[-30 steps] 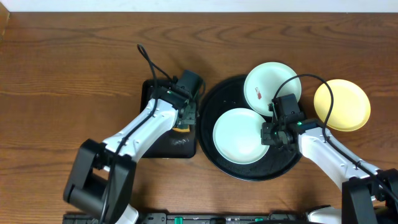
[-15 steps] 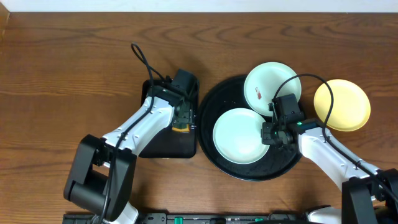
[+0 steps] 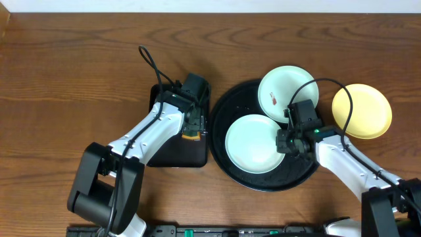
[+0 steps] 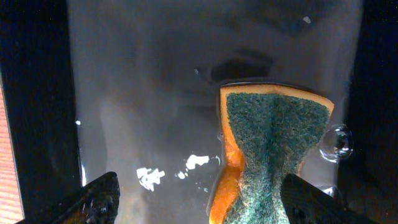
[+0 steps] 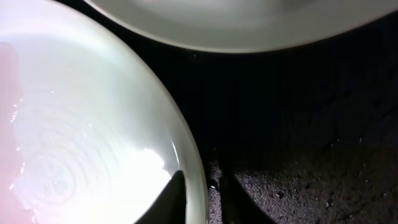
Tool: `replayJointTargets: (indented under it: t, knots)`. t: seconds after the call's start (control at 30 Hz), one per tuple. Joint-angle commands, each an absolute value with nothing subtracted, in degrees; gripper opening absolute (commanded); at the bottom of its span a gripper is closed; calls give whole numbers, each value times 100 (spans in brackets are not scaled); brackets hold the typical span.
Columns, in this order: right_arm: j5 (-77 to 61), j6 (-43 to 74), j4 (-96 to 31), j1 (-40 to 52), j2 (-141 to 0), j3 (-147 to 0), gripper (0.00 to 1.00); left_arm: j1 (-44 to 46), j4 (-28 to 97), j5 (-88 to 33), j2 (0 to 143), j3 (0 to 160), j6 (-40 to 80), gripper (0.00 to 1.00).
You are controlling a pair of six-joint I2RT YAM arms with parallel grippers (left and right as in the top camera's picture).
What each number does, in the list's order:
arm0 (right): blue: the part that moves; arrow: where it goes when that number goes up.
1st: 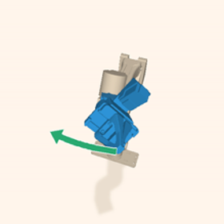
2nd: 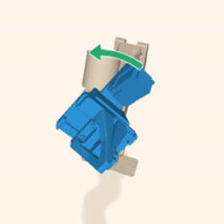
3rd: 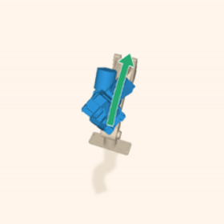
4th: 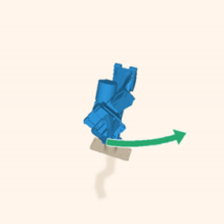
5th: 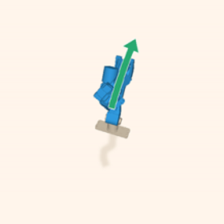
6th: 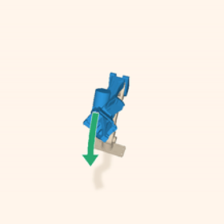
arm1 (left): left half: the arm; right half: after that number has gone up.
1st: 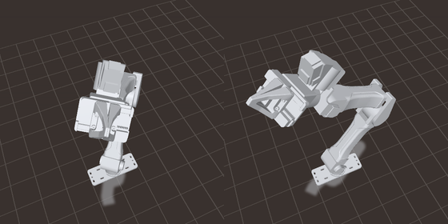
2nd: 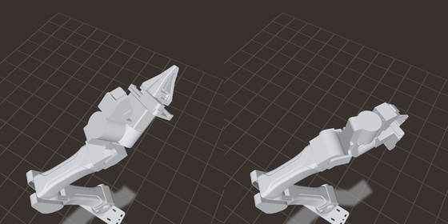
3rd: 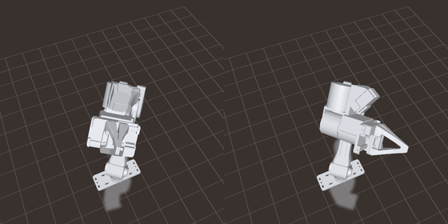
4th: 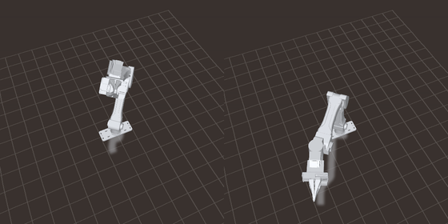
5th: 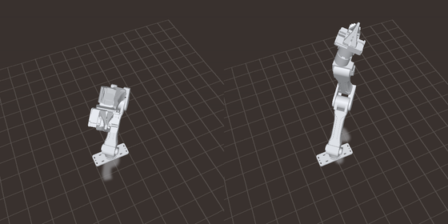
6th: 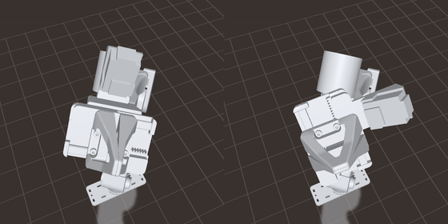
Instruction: Clean dirty plates on tray and stack at the side
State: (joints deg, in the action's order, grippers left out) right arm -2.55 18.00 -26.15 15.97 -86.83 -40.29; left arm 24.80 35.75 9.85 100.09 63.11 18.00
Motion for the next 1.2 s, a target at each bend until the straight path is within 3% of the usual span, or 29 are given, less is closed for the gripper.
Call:
replayJointTargets:
  t: [0.0, 0.07, 0.6, 0.8, 1.17]
  knots:
    - [-196, 1796, -2571, 1586, -8713, -3841, 10, 2456, 3588, 1120, 10022, 6289, 1785, 84]
    - [-198, 1796, -2552, 1584, -8713, -3817, 1, 2456, 3588, 1120, 10022, 6289, 1785, 84]
    - [-40, 1594, -3485, 1586, -7918, -5050, 1, 2456, 3588, 1120, 10022, 6289, 1785, 92]
    - [1002, 1446, -3968, 1737, -7627, -5531, 1, 2456, 3588, 1122, 10022, 6289, 1785, 92]
    - [3133, 1271, -3944, 2845, -7559, -5690, 1, 2456, 3588, 1120, 10022, 6289, 1785, 93]
